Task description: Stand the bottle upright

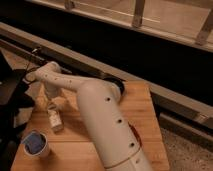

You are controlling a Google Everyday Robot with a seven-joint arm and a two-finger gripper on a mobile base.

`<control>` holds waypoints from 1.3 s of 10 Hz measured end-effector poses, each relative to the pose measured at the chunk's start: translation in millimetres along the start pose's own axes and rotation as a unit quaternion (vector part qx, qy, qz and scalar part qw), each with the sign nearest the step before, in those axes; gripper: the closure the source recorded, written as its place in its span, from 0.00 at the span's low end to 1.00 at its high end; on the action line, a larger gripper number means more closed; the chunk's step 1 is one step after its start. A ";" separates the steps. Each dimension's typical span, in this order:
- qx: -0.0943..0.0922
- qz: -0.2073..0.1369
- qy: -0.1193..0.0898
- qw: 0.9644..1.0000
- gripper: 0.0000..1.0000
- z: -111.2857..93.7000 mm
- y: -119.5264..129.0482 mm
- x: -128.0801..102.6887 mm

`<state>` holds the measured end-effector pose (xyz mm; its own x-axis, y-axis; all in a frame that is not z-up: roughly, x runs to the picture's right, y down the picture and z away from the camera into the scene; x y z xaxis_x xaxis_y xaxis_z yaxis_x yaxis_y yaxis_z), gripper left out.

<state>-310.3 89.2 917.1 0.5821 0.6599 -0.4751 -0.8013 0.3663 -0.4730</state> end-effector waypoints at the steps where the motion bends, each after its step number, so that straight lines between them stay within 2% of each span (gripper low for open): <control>1: -0.003 0.000 0.002 1.000 0.20 3.1 2.3 3.3; 4: -0.005 -0.001 -0.002 1.000 0.20 7.0 3.9 2.1; 6: 0.001 -0.008 -0.008 1.000 0.20 4.8 8.3 -7.5; 10: 0.015 -0.016 -0.006 1.000 0.20 -0.2 13.7 -16.4; 11: 0.015 -0.015 -0.002 1.000 0.24 1.8 13.5 -15.4; 13: 0.016 -0.014 0.008 1.000 0.42 7.1 12.9 -12.3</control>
<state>-328.8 90.4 922.1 0.6063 0.6387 -0.4737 -0.7884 0.4052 -0.4628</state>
